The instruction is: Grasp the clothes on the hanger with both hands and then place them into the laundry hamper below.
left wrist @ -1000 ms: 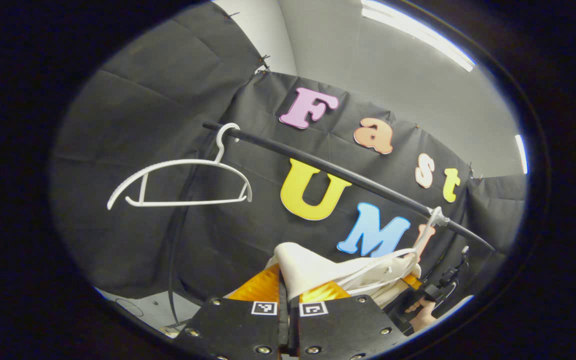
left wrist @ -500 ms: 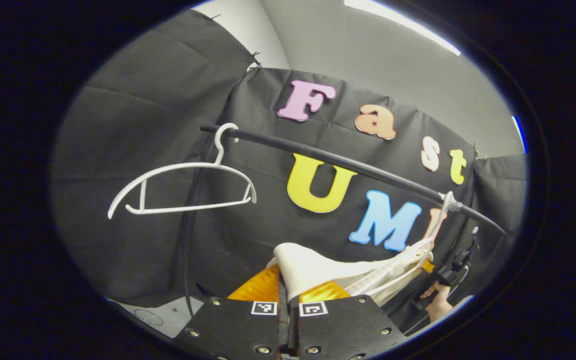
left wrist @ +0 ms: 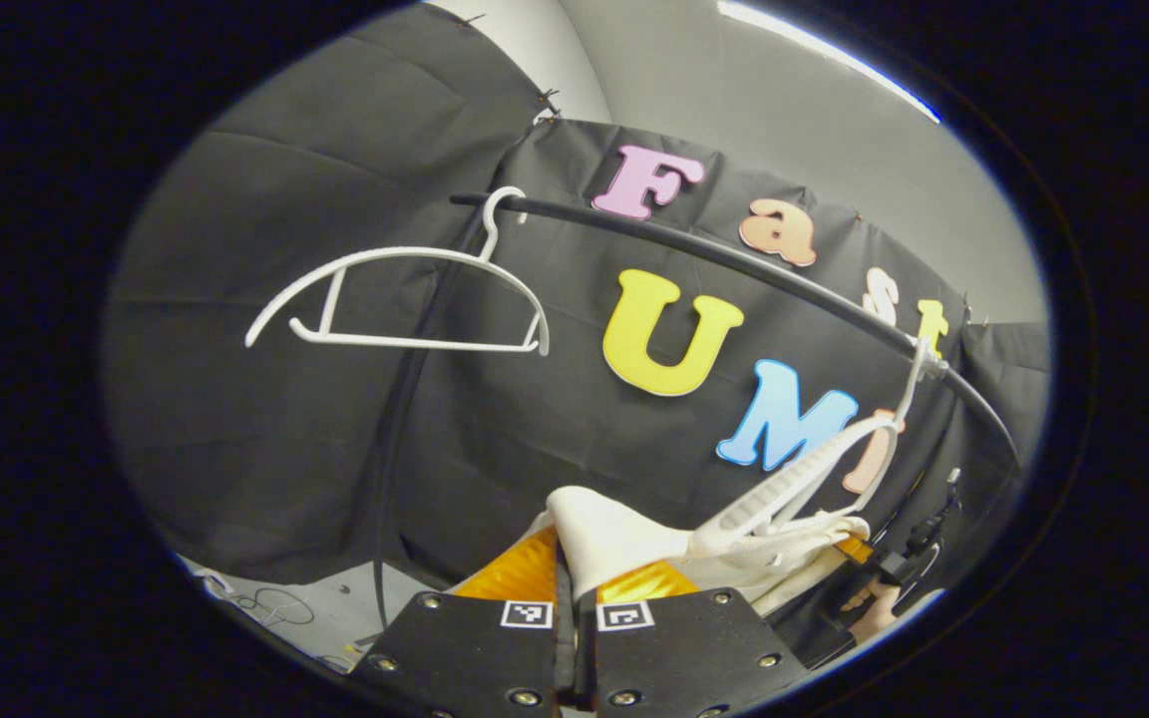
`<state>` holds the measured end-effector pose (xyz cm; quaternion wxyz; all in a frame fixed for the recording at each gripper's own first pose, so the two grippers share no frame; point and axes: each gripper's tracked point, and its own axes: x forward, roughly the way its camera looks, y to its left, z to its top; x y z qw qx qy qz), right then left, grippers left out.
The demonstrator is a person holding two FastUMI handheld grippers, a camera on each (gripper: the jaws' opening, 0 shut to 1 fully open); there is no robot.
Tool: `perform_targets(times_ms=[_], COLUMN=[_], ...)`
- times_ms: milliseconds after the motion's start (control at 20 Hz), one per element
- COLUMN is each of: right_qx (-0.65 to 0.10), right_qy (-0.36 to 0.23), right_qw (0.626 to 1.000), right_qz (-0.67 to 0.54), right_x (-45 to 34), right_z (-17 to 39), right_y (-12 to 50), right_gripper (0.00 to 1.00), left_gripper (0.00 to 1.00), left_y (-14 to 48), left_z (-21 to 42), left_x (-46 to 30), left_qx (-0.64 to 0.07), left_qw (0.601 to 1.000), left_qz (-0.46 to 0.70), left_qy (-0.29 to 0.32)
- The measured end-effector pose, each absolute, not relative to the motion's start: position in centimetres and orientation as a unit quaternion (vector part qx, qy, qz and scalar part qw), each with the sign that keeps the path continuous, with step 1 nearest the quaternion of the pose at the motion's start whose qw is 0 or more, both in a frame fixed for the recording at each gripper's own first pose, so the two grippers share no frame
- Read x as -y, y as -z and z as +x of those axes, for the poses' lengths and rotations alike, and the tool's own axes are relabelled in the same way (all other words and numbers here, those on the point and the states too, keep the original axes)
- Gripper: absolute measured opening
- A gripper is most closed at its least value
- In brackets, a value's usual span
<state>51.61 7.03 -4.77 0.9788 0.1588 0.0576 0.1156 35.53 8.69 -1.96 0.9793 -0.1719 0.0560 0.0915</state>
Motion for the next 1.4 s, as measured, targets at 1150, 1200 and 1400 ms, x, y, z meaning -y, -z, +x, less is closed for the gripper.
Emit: perform_targets(times_ms=[1150,1200,1400], right_qx=[-0.025,-0.025,-0.042], right_qy=[0.032,0.027,-0.005], right_qw=[0.993,0.993,0.994], right_qz=[0.114,0.108,0.096], right_x=[-1.0,-1.8,-6.4], right_z=[15.0,13.9,10.7], right_y=[1.1,1.0,2.0], right_gripper=[0.02,0.02,0.02], left_gripper=[0.01,0.01,0.01], left_y=[2.0,1.9,2.5], left_z=[22.3,21.8,21.8], left_x=[-3.2,-3.1,-3.5], left_qx=[-0.082,-0.080,-0.086], left_qw=[0.990,0.990,0.989], left_qz=[-0.044,-0.040,-0.014], left_qy=[0.106,0.113,0.122])
